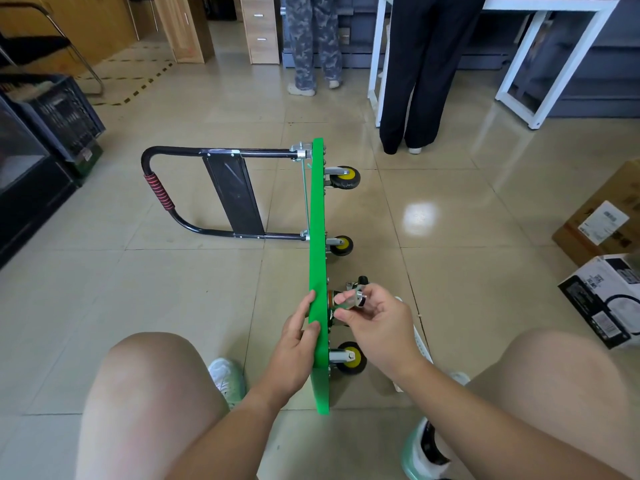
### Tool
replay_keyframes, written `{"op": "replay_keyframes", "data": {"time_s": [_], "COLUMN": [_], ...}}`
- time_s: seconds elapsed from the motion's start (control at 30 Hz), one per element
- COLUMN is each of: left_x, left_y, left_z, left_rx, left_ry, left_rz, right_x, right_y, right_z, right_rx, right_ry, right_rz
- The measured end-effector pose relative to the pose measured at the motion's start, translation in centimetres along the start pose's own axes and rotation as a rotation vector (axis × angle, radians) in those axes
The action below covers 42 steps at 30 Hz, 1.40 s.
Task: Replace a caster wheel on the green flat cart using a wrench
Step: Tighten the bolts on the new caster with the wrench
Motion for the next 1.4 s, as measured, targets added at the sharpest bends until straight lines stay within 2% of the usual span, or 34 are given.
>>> {"op": "replay_keyframes", "data": {"time_s": [0.2,0.37,0.5,0.67,0.87,0.97,1.07,1.17,1.27,1.4], "left_x": [-0.1,-0.6,-0.8,-0.8,-0.4,-0.7,-0.8,-0.5,-0.2,-0.2], "left_y": [-0.1,-0.3,-0.3,-0.3,-0.2,-0.3,-0.2,-0.1,-0.1,-0.1], "left_z": [0.0,-0.1,-0.1,-0.1,-0.2,-0.2,-0.3,-0.1,0.0,0.0], "left_rx": [-0.007,0.001,0.001,-0.003,-0.014,-0.005,0.002,0.005,0.007,-0.001], "left_ry": [-0.007,0.008,0.009,0.011,0.022,0.034,0.047,0.020,-0.005,-0.016], "left_rz": [-0.006,-0.002,0.007,0.014,-0.010,-0.004,0.003,-0.012,-0.021,-0.007], "right_x": [0.0,-1.3,-3.2,-1.6,0.0,0.1,0.2,1.4,3.5,3.2], "right_y": [-0.1,-0.6,-0.8,0.6,6.3,8.2,8.6,8.0,6.1,2.1], "right_z": [0.2,0.7,0.8,1.6,1.8,2.1,2.1,0.8,-1.1,-1.5], "right_rx": [0.027,0.084,0.108,0.106,0.050,0.104,0.132,0.086,0.045,0.107], "right_ry": [-0.037,-0.163,-0.123,-0.235,-0.319,-0.364,-0.330,-0.166,-0.106,-0.111], "right_rz": [-0.020,-0.055,-0.015,-0.041,0.056,0.124,0.165,0.196,0.116,0.067]}}
Point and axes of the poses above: each hand's wrist, its own y-axis towards the middle knuckle, its own z-axis out of the palm, x = y × z, the point moved 7 cm from there along y, towards the middle knuckle, and after that the axes turned 7 degrees about z, right-handed, at the moved point
